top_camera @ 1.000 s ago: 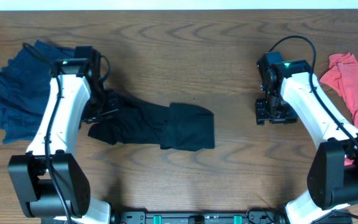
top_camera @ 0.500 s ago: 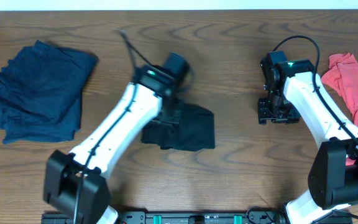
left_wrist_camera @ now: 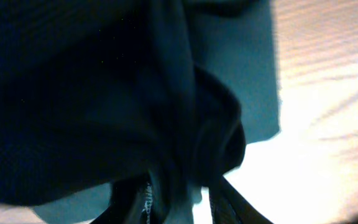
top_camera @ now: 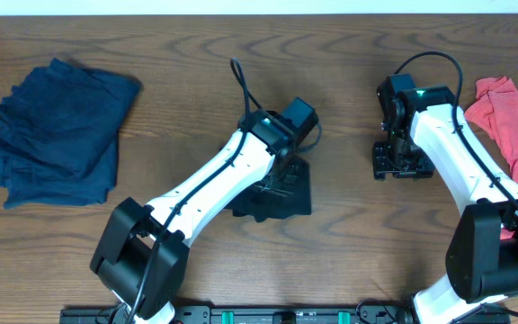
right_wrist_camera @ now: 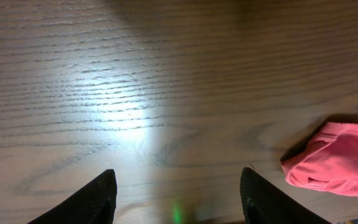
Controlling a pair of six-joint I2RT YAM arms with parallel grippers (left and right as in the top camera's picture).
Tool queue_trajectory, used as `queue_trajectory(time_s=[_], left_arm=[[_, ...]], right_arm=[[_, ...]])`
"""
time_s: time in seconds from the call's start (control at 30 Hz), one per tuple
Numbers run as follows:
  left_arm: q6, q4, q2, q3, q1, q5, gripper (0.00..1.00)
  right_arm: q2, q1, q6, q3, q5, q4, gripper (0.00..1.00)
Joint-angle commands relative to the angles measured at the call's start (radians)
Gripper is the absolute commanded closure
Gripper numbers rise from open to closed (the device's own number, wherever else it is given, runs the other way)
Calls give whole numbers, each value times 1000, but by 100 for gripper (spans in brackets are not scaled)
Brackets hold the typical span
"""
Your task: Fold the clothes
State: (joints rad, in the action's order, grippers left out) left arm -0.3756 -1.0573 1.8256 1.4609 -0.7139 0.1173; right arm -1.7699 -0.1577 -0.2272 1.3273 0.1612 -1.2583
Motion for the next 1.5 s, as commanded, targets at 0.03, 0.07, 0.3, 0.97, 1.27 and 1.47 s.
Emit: queue_trajectory(time_s=[0.03, 0.07, 0.3, 0.97, 1.27, 1.47], left_arm=[[62, -48, -77, 110, 26, 50, 67], [83, -52, -106, 138, 43, 49, 67], [101, -44, -299, 175, 253, -76, 42], [60, -47, -66, -107, 439, 144, 41], [17, 179, -32, -356, 391, 145, 42], [-42, 300, -32, -475, 372, 144, 42]], right_arm=[[6, 7, 17, -3, -29, 12, 38], [6, 7, 36, -3, -48, 18, 37], [8, 2, 295, 40, -429, 60, 38], [2, -241, 304, -127, -793, 383, 85], [3, -206, -57, -201, -165, 564, 99], [3, -179, -53, -202, -173, 654, 86]])
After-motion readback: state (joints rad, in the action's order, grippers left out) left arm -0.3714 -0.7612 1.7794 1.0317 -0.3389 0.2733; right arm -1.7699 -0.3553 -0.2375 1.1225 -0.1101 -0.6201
